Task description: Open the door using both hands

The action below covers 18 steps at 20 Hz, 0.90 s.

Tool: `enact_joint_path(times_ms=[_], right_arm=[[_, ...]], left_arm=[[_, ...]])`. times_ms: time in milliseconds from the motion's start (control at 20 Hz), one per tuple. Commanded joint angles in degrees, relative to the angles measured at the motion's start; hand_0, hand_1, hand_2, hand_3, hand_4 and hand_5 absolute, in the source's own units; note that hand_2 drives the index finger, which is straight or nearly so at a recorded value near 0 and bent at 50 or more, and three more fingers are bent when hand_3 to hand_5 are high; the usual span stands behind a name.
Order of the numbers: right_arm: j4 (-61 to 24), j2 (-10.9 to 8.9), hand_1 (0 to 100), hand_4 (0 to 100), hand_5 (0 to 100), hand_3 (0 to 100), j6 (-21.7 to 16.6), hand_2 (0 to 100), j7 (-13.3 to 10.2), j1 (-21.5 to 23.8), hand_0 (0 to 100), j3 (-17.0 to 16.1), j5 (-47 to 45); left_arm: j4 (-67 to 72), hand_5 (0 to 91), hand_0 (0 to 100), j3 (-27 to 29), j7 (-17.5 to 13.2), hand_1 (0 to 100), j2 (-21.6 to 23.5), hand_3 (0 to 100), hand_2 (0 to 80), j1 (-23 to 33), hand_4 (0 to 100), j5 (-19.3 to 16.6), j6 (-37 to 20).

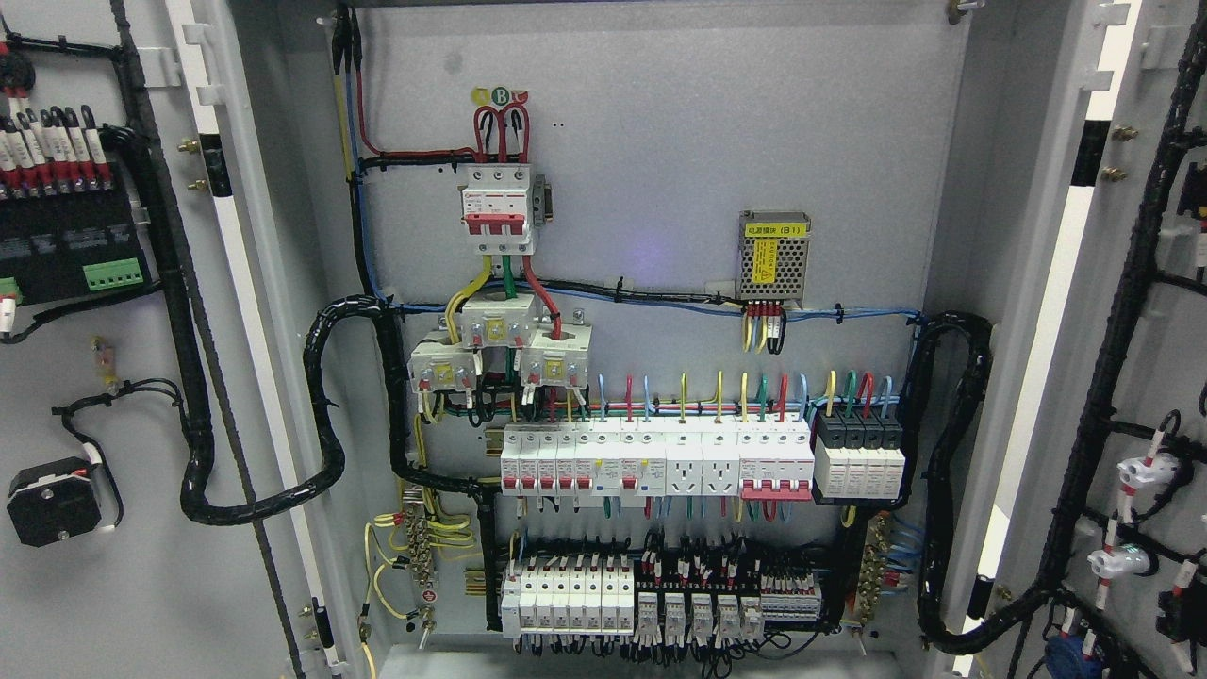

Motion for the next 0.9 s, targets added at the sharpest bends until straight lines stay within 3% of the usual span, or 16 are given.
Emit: enact_joint_path(times_ms=[0, 351, 501, 651, 851], right_arm=[[24.5, 3.65, 0, 0, 0, 0, -2.2, 0, -0.1, -4.4, 38, 1.3, 4.7], [60.4, 12.27, 0, 0, 0, 0, -0.4, 0, -0.2, -22.2, 38, 0.7, 10.4], [67.9, 14.56, 0, 0, 0, 0, 3.6, 0, -0.6, -27.9, 38, 0.5, 10.8], [68.3, 15.09, 0, 0, 0, 0, 12.4, 0, -1.4, -30.1, 38, 0.3, 10.8], [68.3, 15.18, 0, 0, 0, 0, 24.8, 0, -9.6, -33.9, 38, 0.3, 10.8]], left_arm=[[18.3, 0.0, 0, 0.0, 0.0, 0, 0.4, 0, 0.0, -1.0, 0, -1.2, -0.1], [38.1, 0.0, 0, -0.5, 0.4, 0, -3.1, 0, 0.0, -10.2, 0, -3.2, -0.1], [45.2, 0.0, 0, -1.0, 0.2, 0, -3.3, 0, 0.0, -14.7, 0, -3.1, 0.2], [53.9, 0.0, 0, -1.2, 0.2, 0, -5.1, 0, 0.0, -19.8, 0, -3.2, 0.4], [64.6, 0.0, 0, -1.2, 0.0, 0, -7.3, 0, 0.0, -26.7, 0, -3.1, 0.7]])
